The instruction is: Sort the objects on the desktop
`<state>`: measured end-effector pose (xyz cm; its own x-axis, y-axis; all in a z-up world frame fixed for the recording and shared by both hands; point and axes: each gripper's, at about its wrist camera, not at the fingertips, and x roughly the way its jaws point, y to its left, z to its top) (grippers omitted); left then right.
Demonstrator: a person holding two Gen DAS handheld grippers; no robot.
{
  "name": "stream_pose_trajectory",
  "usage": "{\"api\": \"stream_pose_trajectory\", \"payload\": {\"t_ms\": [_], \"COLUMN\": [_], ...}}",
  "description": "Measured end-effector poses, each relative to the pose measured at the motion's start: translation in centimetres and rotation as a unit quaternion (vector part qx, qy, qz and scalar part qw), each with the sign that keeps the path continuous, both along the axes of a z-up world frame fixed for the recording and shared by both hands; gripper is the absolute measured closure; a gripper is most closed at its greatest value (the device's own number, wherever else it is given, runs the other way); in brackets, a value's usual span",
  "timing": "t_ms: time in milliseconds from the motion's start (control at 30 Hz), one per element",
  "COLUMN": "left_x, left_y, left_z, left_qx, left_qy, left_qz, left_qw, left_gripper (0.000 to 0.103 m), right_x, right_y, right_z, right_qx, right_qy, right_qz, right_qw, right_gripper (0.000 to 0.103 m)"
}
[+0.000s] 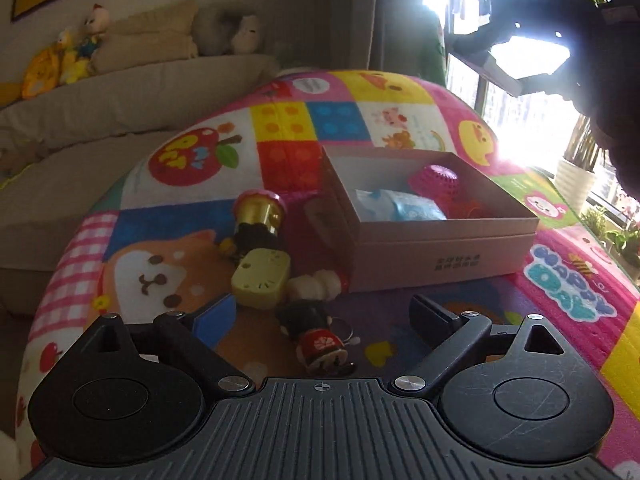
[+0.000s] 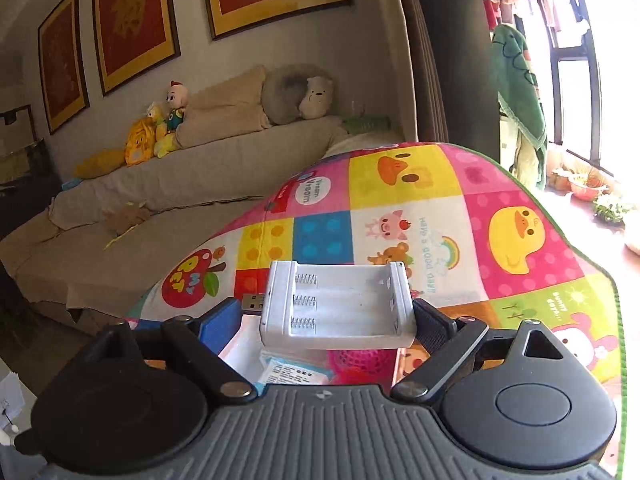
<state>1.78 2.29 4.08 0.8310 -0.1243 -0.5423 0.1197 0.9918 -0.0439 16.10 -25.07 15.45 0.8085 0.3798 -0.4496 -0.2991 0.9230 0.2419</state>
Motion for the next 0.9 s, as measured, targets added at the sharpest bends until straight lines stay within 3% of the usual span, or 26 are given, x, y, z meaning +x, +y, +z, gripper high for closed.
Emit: {"api": "stream_pose_trajectory", "payload": {"t_ms": [67, 200, 400, 533, 700, 900], "left_x": [-0.2, -1.2, -1.8, -2.0, -2.2, -2.7], "left_y": [0.9, 2.5, 4.3, 5.8, 7.1, 7.6], "left_z": [-0.1, -0.8, -2.4, -1.8, -1.0, -0.6], "left_qx": [0.0, -0.003, -0.006, -0.017, -0.015, -0.011], "left_qy": [-0.002, 0.004, 0.017, 0.003, -0.003, 0.004], "left_qz": [0.01, 0.025, 0.068, 0.121, 0.155, 0.161], "left_qw": [0.9999, 0.9997, 0.9975, 0.9925, 0.9879, 0.9868], "left_gripper": [0.003, 0.002, 0.001, 0.001, 0.001, 0.001], "right_x": [2.9, 5.1, 0.1, -4.5, -8.8, -9.6], "right_y": [1.8, 4.3, 5.0, 6.7, 12.3, 16.5], "right_z": [-0.6, -2.5, -4.3, -6.1, -10.9, -13.7], "right_qx": [0.03, 0.022, -0.051, -0.088, -0.139, -0.134], "right_qy": [0.013, 0.041, 0.009, 0.011, 0.058, 0.075], "right_qz": [0.001, -0.01, 0.003, 0.071, 0.184, 0.21], "right_qw": [0.999, 0.999, 0.999, 0.994, 0.971, 0.966], "right_gripper": [0.008, 0.004, 0.004, 0.004, 0.024, 0.029]}}
